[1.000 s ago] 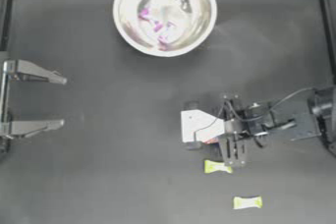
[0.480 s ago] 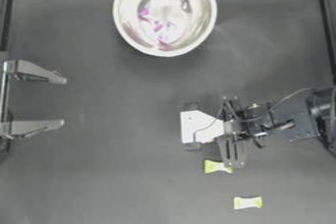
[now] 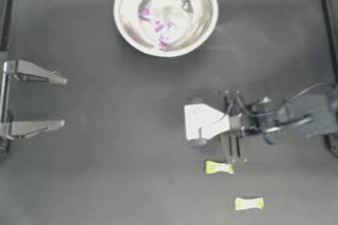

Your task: Put candies in bowl

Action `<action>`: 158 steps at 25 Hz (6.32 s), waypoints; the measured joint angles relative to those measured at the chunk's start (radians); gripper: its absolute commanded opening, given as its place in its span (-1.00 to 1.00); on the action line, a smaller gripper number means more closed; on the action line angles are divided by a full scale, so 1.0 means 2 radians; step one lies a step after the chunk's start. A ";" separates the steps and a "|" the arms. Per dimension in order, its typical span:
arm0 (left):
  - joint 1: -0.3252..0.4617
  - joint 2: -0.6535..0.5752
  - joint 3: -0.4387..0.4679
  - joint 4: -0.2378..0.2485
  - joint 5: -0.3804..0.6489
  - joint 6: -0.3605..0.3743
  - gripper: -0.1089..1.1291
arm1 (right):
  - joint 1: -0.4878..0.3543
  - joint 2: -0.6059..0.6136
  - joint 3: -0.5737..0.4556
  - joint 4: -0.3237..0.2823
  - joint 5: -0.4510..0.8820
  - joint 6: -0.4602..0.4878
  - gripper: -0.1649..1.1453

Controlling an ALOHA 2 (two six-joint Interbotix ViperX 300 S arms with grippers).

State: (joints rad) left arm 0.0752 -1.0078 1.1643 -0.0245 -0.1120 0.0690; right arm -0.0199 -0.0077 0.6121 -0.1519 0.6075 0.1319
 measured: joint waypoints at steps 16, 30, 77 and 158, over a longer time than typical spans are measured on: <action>0.001 -0.001 0.001 -0.001 0.000 0.000 0.84 | -0.166 -0.040 -0.060 -0.101 -0.097 -0.028 -0.20; 0.001 -0.001 0.005 -0.005 0.000 0.000 0.84 | -0.276 0.093 -0.151 -0.099 -0.203 -0.038 -0.21; 0.005 -0.002 0.015 -0.014 -0.002 0.000 0.84 | -0.082 -0.120 -0.049 -0.005 0.058 -0.074 0.79; 0.008 -0.005 0.014 -0.015 -0.002 0.000 0.84 | 0.100 0.025 0.002 -0.045 0.002 0.173 -0.28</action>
State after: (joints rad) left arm 0.0905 -1.0186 1.1919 -0.0537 -0.1150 0.0690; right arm 0.1810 0.0430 0.6151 -0.2424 0.6105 0.4786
